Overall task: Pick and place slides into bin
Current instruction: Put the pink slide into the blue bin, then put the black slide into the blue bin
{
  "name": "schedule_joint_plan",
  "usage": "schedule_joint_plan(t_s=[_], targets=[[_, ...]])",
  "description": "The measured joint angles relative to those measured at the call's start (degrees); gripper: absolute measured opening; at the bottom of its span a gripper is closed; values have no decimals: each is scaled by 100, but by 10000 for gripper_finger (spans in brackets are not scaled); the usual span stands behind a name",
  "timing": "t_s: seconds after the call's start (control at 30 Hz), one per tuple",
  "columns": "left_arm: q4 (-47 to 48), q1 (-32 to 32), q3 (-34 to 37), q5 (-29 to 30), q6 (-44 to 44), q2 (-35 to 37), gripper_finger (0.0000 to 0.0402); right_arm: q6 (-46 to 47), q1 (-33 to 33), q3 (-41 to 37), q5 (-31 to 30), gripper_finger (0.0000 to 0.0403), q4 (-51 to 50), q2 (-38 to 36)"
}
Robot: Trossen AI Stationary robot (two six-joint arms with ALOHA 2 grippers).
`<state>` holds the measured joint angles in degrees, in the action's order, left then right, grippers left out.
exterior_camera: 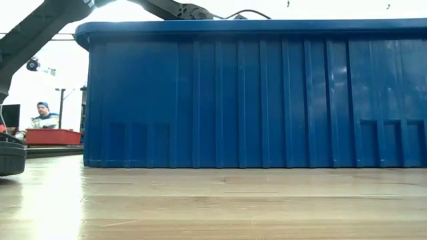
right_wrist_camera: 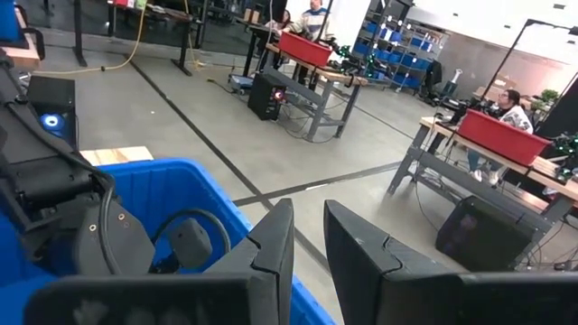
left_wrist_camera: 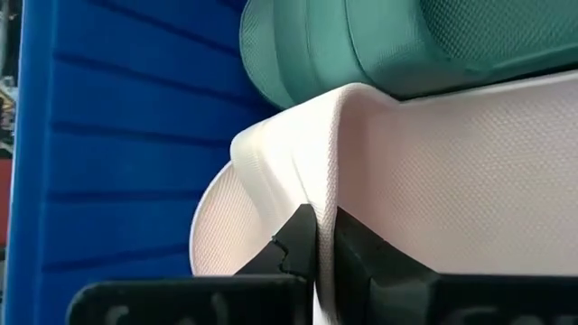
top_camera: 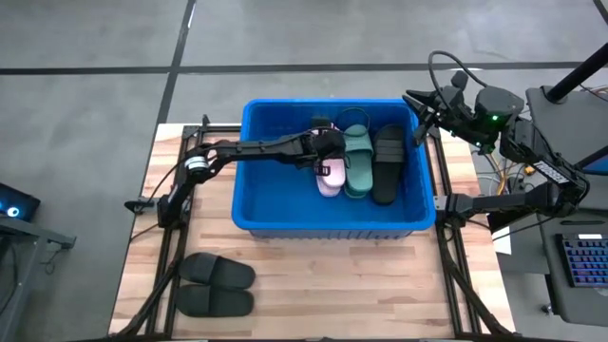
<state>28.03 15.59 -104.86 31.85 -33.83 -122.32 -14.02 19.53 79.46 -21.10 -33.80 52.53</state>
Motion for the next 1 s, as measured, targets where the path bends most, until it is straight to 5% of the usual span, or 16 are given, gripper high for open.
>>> schedule_joint_plan(t_s=[0.33, 1.0], targets=[[-39, 113, -2, -746, 44, 3, 64, 4, 2, 0, 2, 56, -29, 0], [-56, 120, -13, -1013, 55, 302, 199, 50, 2, 0, 4, 56, -31, 0]])
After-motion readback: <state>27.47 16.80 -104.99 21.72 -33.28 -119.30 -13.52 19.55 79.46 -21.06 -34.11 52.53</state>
